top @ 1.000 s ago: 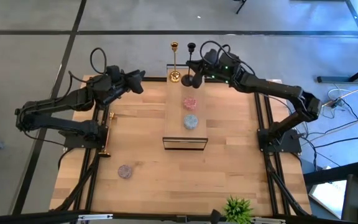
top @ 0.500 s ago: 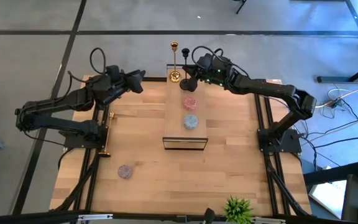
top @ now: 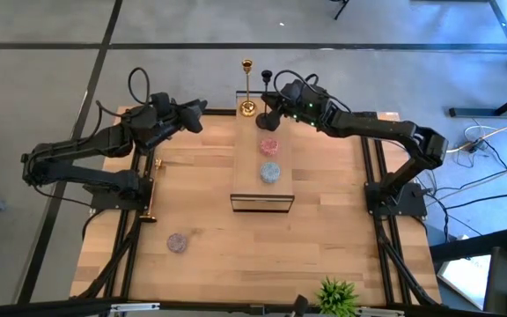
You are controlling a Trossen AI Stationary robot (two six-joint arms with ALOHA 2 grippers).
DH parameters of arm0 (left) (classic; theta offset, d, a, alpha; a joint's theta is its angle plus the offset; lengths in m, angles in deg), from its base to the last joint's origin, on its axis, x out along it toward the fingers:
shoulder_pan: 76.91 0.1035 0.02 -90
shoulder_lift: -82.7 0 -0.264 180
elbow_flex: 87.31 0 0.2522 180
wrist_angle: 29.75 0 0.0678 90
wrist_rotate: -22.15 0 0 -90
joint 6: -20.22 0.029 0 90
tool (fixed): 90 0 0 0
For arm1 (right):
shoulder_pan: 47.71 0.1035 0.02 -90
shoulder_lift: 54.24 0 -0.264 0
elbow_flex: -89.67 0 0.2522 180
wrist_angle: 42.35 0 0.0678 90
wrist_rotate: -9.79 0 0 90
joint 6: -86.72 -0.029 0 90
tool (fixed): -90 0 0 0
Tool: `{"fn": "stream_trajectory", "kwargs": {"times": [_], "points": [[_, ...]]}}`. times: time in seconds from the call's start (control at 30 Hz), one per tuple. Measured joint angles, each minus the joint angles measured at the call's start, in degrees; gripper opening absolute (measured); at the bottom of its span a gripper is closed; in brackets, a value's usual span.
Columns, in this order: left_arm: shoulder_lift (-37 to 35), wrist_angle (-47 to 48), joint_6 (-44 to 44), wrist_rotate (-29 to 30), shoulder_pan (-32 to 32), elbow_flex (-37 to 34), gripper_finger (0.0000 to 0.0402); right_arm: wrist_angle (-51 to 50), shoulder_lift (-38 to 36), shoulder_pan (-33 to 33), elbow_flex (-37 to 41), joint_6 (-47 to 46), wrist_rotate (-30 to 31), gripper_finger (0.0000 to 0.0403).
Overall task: Pick & Place candle stick holders
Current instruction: Put the black candle holder on the shelf
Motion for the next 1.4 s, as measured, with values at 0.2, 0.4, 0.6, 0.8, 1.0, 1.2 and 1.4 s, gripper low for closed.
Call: {"fn": "stream_trajectory", "kwargs": {"times": [0.2,0.4,0.6,0.8,1.0,1.2,1.4], "points": [[0.0,-0.02,-0.16,-0.09,0.01,0.0,0.019,1.32,-0.02,1.01,0.07,1.12,2.23,0.0015],[0.0,-0.02,-0.16,-0.09,-0.01,0.0,0.019,1.4,-0.02,1.37,0.07,1.39,1.75,0.0015],[0.0,-0.04,-0.13,-0.08,0.01,0.0,0.019,1.21,-0.02,1.37,0.07,1.23,1.75,0.0015],[0.0,-0.09,-0.16,-0.43,0.01,0.0,0.019,1.5,0.47,1.6,0.07,0.99,1.78,0.0015],[0.0,-0.85,-0.13,-0.55,0.01,0.0,0.019,2.09,1.38,2.3,0.09,0.84,1.8,0.0015],[0.0,-0.92,-0.11,-0.68,0.01,0.0,0.019,2.09,1.57,2.49,0.07,0.92,2.45,0.0015],[0.0,-0.91,-0.03,-1.12,0.01,0.0,0.019,1.72,1.57,2.49,0.07,1.06,5.61,0.0015]]}}
